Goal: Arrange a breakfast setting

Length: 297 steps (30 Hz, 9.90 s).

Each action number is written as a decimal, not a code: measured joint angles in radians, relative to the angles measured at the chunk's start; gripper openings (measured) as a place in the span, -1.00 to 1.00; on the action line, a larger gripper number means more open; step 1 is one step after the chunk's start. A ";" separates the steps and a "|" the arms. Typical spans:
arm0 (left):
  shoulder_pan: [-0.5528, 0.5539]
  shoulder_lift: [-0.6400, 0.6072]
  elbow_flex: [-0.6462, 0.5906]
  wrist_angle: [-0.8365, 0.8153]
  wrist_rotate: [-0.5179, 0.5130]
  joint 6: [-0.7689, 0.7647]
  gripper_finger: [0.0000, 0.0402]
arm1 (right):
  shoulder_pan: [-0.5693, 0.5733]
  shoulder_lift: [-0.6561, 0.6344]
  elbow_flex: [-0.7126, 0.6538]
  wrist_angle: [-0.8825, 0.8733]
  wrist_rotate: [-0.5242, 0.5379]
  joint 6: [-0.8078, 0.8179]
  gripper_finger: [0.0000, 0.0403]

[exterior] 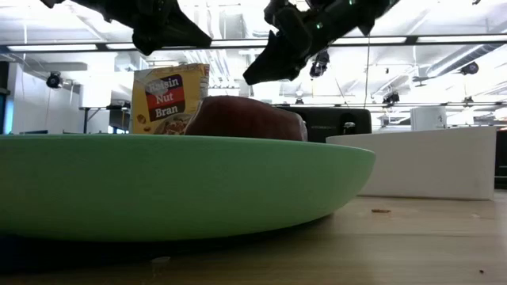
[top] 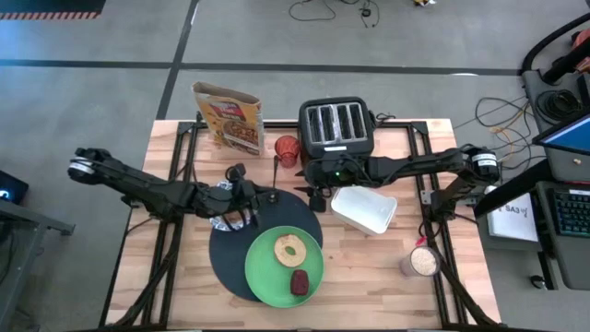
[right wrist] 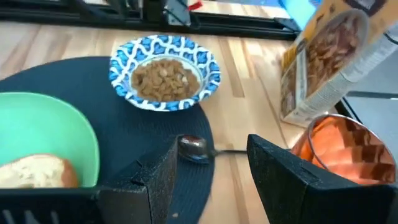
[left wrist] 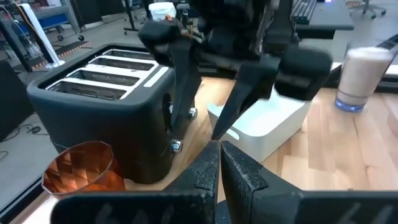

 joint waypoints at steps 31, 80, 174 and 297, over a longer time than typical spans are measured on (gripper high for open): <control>-0.019 -0.192 0.000 -0.221 -0.279 0.078 -1.00 | 0.009 0.600 0.428 -0.162 -0.007 -0.167 -0.09; -0.107 -0.260 -0.044 -0.285 -0.287 -0.022 -1.00 | 0.141 0.511 0.652 -0.292 0.079 -0.002 -0.92; -0.194 -0.533 -0.091 -0.366 -0.625 0.220 -1.00 | 0.059 0.843 1.100 -0.880 0.216 -0.470 -0.25; 0.421 0.654 0.378 -0.817 0.314 -0.526 -0.98 | 0.212 -0.524 -0.217 -0.138 0.160 -0.279 -0.67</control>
